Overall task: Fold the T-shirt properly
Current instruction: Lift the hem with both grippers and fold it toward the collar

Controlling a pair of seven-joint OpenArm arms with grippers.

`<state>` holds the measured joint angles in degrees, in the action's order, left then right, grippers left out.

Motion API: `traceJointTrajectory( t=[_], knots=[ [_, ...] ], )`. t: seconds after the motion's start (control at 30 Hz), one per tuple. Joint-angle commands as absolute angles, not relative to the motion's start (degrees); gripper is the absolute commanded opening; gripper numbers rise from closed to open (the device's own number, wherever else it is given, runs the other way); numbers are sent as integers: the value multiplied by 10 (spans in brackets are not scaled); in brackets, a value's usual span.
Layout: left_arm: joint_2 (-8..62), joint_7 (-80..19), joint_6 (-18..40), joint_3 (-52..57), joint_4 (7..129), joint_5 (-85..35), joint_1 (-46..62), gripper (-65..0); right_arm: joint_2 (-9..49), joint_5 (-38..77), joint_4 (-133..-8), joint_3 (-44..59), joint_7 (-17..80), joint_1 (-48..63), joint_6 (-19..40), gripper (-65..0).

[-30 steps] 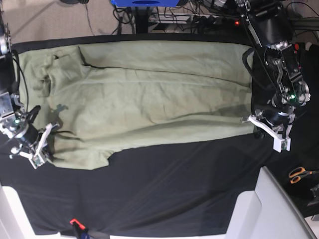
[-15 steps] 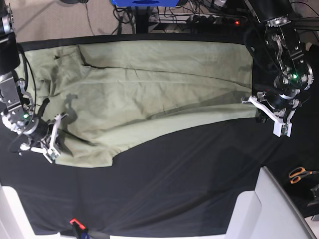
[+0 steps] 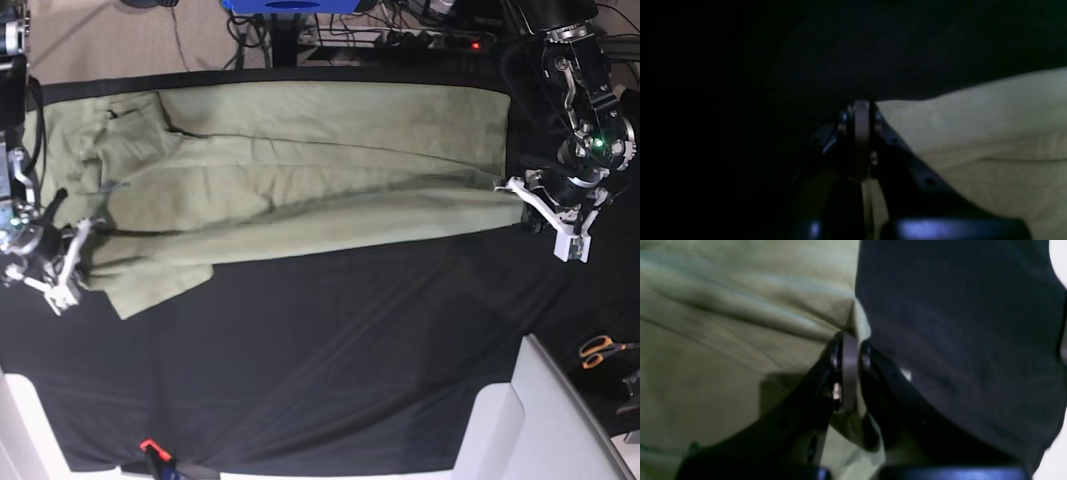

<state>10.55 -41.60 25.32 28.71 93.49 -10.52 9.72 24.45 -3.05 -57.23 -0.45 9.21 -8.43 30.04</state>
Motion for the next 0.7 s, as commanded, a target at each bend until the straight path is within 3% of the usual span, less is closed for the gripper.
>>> traceJointTrajectory(
  t=[0.0,0.33,0.67],
  knots=[
    [114,-404,249,291,945,-106,93,-650,255,-27,-593,7,91,-88,296,-650],
    [114,-404,274,290,944,-101,108,-650,253,-27,-730,44,185,-14,296,-650],
    [138,-403,281,290,922,-101,134,-650,252,-27,-783,44,240,44,296,-650]
  ],
)
